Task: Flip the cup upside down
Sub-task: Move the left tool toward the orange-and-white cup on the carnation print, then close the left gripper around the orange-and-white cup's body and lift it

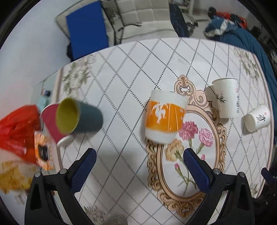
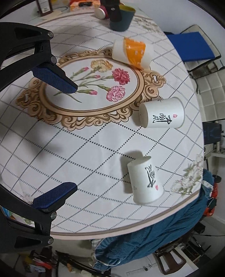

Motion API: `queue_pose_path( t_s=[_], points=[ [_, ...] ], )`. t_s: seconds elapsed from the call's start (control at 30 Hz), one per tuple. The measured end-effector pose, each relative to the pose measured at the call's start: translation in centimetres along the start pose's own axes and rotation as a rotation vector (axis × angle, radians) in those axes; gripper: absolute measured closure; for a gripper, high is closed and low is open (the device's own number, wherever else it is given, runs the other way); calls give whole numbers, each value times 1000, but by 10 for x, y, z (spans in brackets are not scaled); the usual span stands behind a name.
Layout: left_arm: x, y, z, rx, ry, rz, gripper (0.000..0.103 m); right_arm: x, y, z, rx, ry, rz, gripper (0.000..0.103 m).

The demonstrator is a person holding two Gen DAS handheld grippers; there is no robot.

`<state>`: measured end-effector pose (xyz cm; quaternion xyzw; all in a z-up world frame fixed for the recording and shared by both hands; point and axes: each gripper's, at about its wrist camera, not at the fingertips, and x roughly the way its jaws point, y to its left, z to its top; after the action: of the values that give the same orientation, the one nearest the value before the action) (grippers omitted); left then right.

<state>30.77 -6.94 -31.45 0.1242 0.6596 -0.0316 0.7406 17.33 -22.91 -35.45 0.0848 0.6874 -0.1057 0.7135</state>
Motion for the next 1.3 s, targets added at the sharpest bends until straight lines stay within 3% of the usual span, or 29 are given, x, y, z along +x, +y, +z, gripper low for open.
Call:
queue_pose_path(
  t_s=[0.33, 0.73, 0.77, 1.0, 1.03, 1.3],
  points=[
    [60, -20, 45, 117, 95, -58, 0, 37, 16, 23, -2, 50, -20, 0],
    [93, -43, 55, 192, 124, -81, 2, 45, 21, 30, -21, 59, -22, 0],
    [96, -46, 55, 174, 185, -62, 2, 45, 20, 31, -23, 58, -21, 0],
    [117, -48, 71, 173, 231, -49, 33, 46, 21, 36, -30, 55, -18, 0],
    [121, -47, 74, 159, 273, -40, 33, 46, 21, 36, -32, 54, -18, 0],
    [130, -37, 79, 120, 271, -59, 34, 44, 22, 40, -37, 56, -16, 0]
  ],
)
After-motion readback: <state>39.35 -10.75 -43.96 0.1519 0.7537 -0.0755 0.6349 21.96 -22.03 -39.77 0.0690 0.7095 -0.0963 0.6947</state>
